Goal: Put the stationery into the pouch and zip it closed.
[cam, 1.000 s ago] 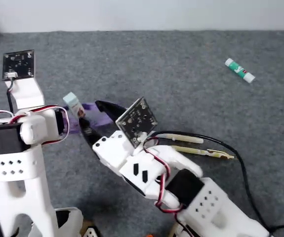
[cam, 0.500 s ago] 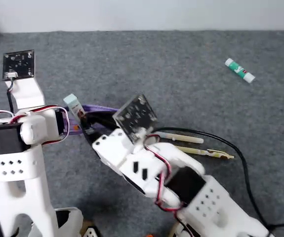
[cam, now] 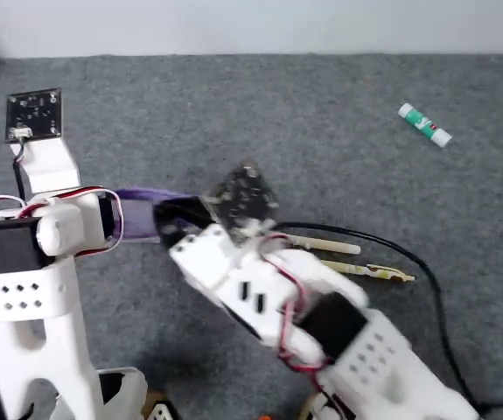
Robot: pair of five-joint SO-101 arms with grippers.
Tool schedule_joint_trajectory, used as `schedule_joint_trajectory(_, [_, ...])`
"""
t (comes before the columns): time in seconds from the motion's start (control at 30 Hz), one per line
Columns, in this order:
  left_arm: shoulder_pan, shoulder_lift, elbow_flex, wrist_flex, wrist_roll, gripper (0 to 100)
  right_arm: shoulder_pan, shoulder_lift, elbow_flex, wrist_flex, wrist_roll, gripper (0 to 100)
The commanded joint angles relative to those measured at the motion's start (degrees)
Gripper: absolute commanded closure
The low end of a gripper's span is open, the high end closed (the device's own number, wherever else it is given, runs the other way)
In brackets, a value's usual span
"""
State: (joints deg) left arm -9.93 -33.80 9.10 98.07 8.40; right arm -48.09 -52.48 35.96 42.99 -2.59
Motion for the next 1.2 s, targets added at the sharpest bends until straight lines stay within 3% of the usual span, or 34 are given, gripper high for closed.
schedule_joint_trajectory(0.0, [0.2, -0.1, -4.1, 0.1, 0.5, 99, 6.1, -6.5, -3.2, 6.8, 0.4, 99.1])
schedule_joint_trajectory(0.27, [-0.1, -0.2, -4.2, 0.3, 0.5, 99, 24.8, -5.6, -3.1, 21.5, 0.9, 99.1])
schedule_joint_trajectory(0.4, [-0.1, -0.2, -4.2, 0.3, 0.5, 99, 29.6, 1.5, -3.2, 24.1, 7.8, 98.9])
schedule_joint_trajectory(0.5, [-0.1, -0.2, -4.2, 0.6, 0.5, 99, 30.3, 7.1, -3.3, 25.1, 13.1, 95.0])
schedule_joint_trajectory(0.7, [-0.1, -0.2, -4.2, 1.1, 0.4, 99, 30.4, 16.1, -3.3, 26.2, 21.1, 75.3])
schedule_joint_trajectory(1.17, [-0.1, -0.2, -4.2, 0.7, 0.2, 99, 26.1, 39.1, -4.1, 15.3, 29.7, 75.2])
